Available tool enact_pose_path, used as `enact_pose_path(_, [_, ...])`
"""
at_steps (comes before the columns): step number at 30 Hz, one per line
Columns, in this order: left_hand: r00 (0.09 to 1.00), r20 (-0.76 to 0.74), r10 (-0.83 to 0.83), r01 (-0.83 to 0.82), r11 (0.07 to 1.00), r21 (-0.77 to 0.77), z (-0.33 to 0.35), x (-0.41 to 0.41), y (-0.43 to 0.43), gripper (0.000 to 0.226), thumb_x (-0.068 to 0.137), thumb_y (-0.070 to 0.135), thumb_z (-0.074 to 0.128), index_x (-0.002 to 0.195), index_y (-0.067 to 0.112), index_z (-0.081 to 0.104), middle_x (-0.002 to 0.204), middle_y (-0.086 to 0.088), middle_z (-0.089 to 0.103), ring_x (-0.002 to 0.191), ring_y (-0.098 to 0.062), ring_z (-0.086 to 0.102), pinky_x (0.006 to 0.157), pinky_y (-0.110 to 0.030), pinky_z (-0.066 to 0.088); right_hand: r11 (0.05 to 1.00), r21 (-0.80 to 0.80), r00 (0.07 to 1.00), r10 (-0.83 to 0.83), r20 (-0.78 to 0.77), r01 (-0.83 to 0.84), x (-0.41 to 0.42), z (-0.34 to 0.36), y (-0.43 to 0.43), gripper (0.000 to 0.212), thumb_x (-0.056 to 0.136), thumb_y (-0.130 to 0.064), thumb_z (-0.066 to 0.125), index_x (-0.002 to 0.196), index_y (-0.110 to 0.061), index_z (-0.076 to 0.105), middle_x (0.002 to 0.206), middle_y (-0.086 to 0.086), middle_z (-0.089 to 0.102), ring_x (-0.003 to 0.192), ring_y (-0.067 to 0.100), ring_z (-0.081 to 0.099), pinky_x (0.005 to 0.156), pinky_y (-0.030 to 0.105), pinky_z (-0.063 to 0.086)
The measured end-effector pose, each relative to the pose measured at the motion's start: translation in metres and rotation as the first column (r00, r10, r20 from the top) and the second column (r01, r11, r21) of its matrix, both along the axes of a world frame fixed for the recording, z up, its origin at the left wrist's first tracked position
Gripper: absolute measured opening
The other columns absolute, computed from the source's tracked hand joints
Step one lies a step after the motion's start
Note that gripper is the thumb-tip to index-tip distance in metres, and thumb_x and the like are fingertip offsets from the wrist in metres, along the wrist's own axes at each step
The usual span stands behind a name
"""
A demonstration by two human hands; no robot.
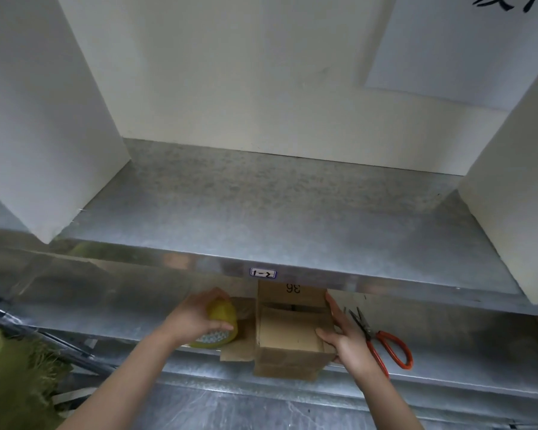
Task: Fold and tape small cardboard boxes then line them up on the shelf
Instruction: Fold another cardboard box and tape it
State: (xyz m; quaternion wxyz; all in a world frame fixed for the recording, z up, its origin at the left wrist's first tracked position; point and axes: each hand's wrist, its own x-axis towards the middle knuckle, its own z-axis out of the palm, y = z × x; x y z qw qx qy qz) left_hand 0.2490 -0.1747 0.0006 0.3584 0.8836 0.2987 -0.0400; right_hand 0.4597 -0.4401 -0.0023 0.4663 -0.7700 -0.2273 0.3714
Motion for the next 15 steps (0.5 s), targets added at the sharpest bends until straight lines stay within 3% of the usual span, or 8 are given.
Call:
enact_pose_path(2, [1.000,-0.025,0.001,-0.001,1.000,0.016,0.003,0.004,0.002,0.051,0.067,0.055,0.080,0.108,0.042,0.051,0.108,0.020,0.056,0.100,-0.008,0.053,0.080,-0.024,0.046,1.000,0.009,1.000,0.006,0.009,-0.006,-0.003,0.001,0.001,0.072,0.091,-0.012,0.064,0.141,-0.050,0.029,0.149,-0.016,0.039,0.126,-0.005,0.044,0.097,0.012,0.039])
enact_pose_path(5, [0.997,-0.062,-0.037,0.043,0.993,0.108,0.004,0.013,0.001,0.049,0.070,0.051,0.079,0.108,0.039,0.050,0.107,0.017,0.053,0.102,-0.010,0.050,0.079,-0.026,0.040,0.998,-0.058,0.991,0.042,0.128,-0.035,-0.008,0.003,0.001,0.074,0.095,-0.024,0.061,0.148,-0.046,0.015,0.152,-0.013,0.033,0.142,0.015,0.034,0.104,0.023,0.033])
enact_pose_path(7, [0.998,-0.055,-0.035,0.042,0.991,0.126,0.003,0.016,0.000,0.048,0.070,0.050,0.079,0.105,0.039,0.048,0.105,0.017,0.053,0.100,-0.010,0.049,0.076,-0.026,0.039,0.995,-0.099,0.972,0.050,0.232,-0.027,-0.009,0.002,-0.003,0.076,0.095,-0.036,0.059,0.153,-0.042,0.010,0.156,-0.009,0.029,0.145,0.019,0.028,0.109,0.029,0.029])
enact_pose_path(10, [0.997,-0.073,-0.025,0.036,0.987,0.155,0.003,0.015,-0.002,0.049,0.068,0.054,0.078,0.104,0.042,0.047,0.105,0.016,0.053,0.097,-0.010,0.049,0.075,-0.027,0.040,0.993,-0.121,0.927,0.038,0.373,0.008,-0.006,-0.002,-0.020,0.065,0.094,-0.055,0.046,0.152,-0.043,0.019,0.157,-0.006,0.029,0.148,0.017,0.019,0.117,0.037,0.021])
enact_pose_path(13, [0.996,-0.087,-0.026,0.042,0.982,0.184,0.003,0.013,-0.007,0.052,0.068,0.055,0.078,0.108,0.040,0.049,0.109,0.014,0.055,0.098,-0.011,0.050,0.078,-0.028,0.043,0.980,-0.194,0.804,0.083,0.589,0.041,0.006,-0.020,-0.048,0.054,0.099,-0.047,0.044,0.150,-0.036,0.031,0.157,-0.003,0.031,0.149,0.018,0.014,0.119,0.037,0.017])
enact_pose_path(15, [0.997,-0.080,-0.018,0.033,0.980,0.194,0.005,0.012,-0.012,0.052,0.068,0.055,0.079,0.108,0.041,0.049,0.109,0.014,0.054,0.097,-0.010,0.050,0.077,-0.028,0.043,0.940,-0.332,0.696,0.187,0.694,0.078,0.021,-0.036,-0.067,0.053,0.100,-0.042,0.044,0.151,-0.032,0.032,0.158,0.001,0.029,0.150,0.024,0.012,0.120,0.040,0.018])
